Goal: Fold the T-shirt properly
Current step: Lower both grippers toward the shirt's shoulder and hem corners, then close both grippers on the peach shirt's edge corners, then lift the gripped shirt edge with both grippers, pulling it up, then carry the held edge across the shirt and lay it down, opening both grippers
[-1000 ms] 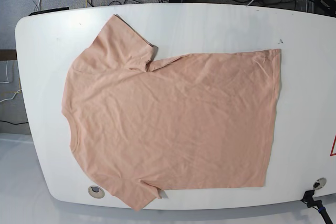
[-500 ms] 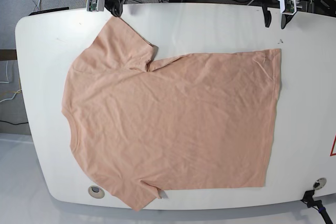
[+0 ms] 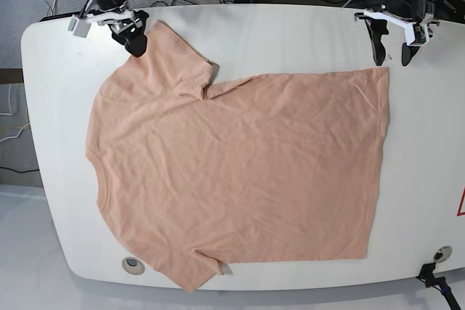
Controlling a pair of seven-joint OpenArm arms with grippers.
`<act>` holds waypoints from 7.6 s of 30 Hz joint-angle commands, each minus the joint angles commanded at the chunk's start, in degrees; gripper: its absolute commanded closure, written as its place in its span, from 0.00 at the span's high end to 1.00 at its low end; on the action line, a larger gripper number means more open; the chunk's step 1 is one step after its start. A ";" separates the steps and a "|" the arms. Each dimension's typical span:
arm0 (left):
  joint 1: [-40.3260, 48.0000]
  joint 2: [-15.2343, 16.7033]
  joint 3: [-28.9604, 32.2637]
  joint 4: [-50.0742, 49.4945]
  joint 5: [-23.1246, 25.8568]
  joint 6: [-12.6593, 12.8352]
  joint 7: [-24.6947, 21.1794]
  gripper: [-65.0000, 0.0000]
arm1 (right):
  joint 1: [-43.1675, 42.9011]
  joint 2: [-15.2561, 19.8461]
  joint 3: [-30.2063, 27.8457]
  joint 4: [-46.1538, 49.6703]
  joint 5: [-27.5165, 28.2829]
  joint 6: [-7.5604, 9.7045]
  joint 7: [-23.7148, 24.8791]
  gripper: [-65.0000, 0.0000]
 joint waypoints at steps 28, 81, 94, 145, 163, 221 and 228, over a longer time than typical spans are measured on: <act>-4.66 -1.58 0.00 -1.49 -5.80 0.00 7.82 0.74 | 3.96 -1.76 0.18 -10.73 6.42 -3.34 -15.47 0.57; -13.63 -0.62 1.85 -14.07 -14.07 0.00 14.51 0.74 | 10.99 -1.32 -2.11 -12.75 6.33 -3.34 -15.47 0.00; -13.80 -0.53 1.76 -16.97 -14.33 -4.22 14.51 0.74 | 10.73 -1.32 -2.20 -12.75 6.33 -3.34 -15.56 0.00; -22.24 -0.35 2.20 -22.33 -14.24 -8.35 19.43 0.00 | 10.99 -1.32 -2.29 -12.75 6.33 -3.25 -15.56 0.00; -4.92 -0.62 2.11 -9.93 -14.24 -8.35 19.43 0.00 | -0.35 -1.32 -2.02 -6.24 6.86 -2.81 -15.56 0.00; -35.96 -2.55 -2.02 -20.75 -14.15 -8.35 30.33 0.00 | 46.24 11.08 -8.70 -33.14 18.49 -2.90 -15.56 0.00; -40.35 -2.73 -1.76 -24.00 -14.07 -8.35 32.88 0.00 | 49.14 11.08 -8.79 -33.14 15.47 -3.16 -15.56 0.00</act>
